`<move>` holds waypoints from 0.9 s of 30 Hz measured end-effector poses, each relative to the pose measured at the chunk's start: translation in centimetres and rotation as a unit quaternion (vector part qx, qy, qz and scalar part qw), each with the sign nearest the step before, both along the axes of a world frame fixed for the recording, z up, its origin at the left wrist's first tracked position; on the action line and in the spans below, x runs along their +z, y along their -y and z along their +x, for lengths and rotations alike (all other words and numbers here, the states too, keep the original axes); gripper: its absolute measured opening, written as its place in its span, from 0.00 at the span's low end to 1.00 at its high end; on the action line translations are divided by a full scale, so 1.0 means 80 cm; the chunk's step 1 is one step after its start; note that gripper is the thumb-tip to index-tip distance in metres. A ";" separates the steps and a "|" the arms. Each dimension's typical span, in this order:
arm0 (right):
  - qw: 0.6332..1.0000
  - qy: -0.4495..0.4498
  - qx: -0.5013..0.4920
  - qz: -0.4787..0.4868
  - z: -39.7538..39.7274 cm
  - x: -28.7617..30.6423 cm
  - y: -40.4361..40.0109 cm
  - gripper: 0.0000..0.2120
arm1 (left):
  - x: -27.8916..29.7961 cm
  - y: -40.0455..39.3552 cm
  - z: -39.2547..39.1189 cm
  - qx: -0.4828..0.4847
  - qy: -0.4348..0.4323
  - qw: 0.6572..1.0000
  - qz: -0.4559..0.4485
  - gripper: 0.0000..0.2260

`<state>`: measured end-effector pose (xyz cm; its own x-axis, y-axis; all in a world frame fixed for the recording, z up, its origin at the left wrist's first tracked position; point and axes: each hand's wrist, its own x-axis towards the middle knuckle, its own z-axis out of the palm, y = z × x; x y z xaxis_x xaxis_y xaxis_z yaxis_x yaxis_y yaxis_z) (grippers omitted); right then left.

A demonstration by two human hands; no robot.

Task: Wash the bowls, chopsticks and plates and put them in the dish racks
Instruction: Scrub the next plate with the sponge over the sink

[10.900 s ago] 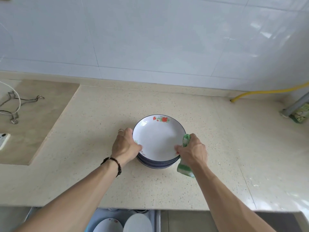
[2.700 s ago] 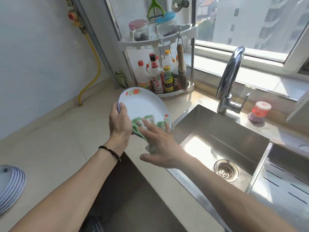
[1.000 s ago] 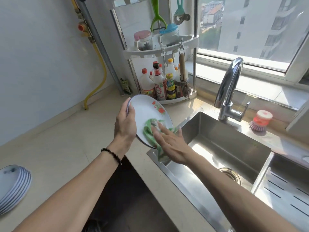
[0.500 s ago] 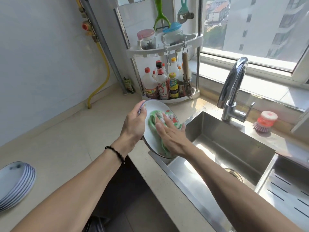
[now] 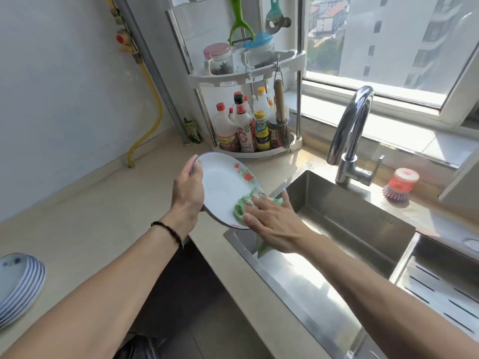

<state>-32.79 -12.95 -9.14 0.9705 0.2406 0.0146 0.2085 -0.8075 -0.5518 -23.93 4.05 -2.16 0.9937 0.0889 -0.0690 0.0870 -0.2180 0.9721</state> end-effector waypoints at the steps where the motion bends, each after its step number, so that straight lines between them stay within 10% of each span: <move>1: 0.999 -0.001 0.013 0.049 -0.009 0.003 -0.009 0.49 | 0.000 0.001 0.001 0.016 0.006 1.000 0.002 0.17; 5: 0.992 -0.010 0.045 0.116 -0.017 -0.001 -0.014 0.47 | 0.000 0.004 0.000 0.006 -0.015 1.000 0.001 0.17; 13: 0.989 0.040 0.016 -0.142 0.034 0.011 0.035 0.43 | 0.010 0.009 -0.016 -0.164 -0.080 0.983 0.002 0.14; 22: 0.995 -0.011 0.079 0.062 -0.021 -0.003 -0.007 0.44 | 0.000 0.017 -0.003 -0.049 -0.015 0.999 0.014 0.15; 27: 0.997 0.038 0.071 0.002 0.010 0.009 -0.016 0.35 | -0.002 0.019 -0.014 -0.187 -0.173 0.967 -0.017 0.15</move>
<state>-31.99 -11.67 -8.39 0.9231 0.3746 0.0872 0.3608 -0.7648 -0.5337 -25.06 2.56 -2.32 0.8729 -0.2800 -0.3996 0.3295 -0.2659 0.9059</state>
